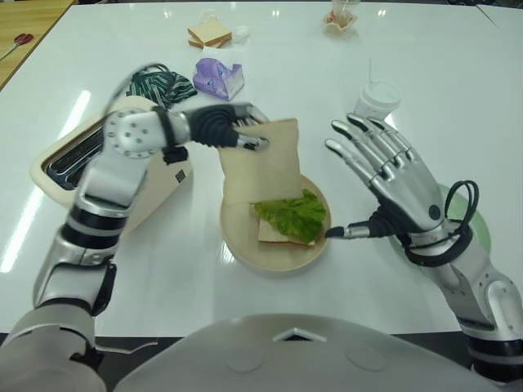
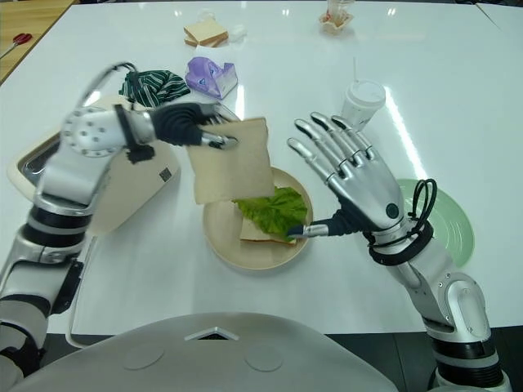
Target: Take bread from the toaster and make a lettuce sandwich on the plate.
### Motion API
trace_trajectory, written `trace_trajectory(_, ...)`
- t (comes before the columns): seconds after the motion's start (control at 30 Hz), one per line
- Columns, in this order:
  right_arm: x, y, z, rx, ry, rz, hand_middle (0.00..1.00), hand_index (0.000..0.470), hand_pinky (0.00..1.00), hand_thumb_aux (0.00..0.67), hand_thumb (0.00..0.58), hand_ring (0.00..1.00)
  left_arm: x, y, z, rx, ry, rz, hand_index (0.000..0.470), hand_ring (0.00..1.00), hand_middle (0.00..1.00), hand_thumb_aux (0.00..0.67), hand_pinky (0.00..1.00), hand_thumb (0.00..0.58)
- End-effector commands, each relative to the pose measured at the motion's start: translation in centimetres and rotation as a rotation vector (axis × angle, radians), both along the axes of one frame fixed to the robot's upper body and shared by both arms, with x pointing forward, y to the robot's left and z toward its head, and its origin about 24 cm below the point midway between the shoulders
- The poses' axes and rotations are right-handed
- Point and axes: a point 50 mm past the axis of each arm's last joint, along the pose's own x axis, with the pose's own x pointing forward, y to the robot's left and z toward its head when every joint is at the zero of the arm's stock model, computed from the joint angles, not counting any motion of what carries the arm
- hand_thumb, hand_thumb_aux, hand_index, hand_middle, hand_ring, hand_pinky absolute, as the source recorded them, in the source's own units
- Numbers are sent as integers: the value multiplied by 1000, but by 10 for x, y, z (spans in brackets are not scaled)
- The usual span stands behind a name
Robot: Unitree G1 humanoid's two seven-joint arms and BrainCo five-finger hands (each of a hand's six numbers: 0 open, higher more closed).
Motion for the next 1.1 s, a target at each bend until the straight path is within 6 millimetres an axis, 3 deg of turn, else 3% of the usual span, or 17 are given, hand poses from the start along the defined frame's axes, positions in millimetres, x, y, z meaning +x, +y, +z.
trace_trajectory(0.03,-14,17,-10,-64,72,119,0,0,0,0,0,0,9,-19,-27,58,79,-55,470,1000,1000,670,1000,580)
trace_trajectory(0.23,-23,27,-33,-128,264,180,0,0,0,0,0,0,15,-38,-53,30,201,-109,470,1000,1000,670,1000,580)
trace_trajectory(0.5,-18,21,-59,-244,461,125,0,0,0,0,0,0,22,-43,-76,27,276,-71,470,1000,1000,670,1000,580)
trace_trajectory(0.67,-13,19,-62,-264,498,91,0,0,0,0,0,0,19,-47,-89,71,291,-76,470,1000,1000,670,1000,580)
trace_trajectory(0.93,-8,20,-77,-312,602,89,0,0,0,0,0,0,8,-54,-99,108,304,-109,470,1000,1000,670,1000,580)
trace_trajectory(1.1,-7,19,-98,-406,776,97,0,0,0,0,0,0,6,-56,-103,134,282,-110,470,1000,1000,670,1000,580)
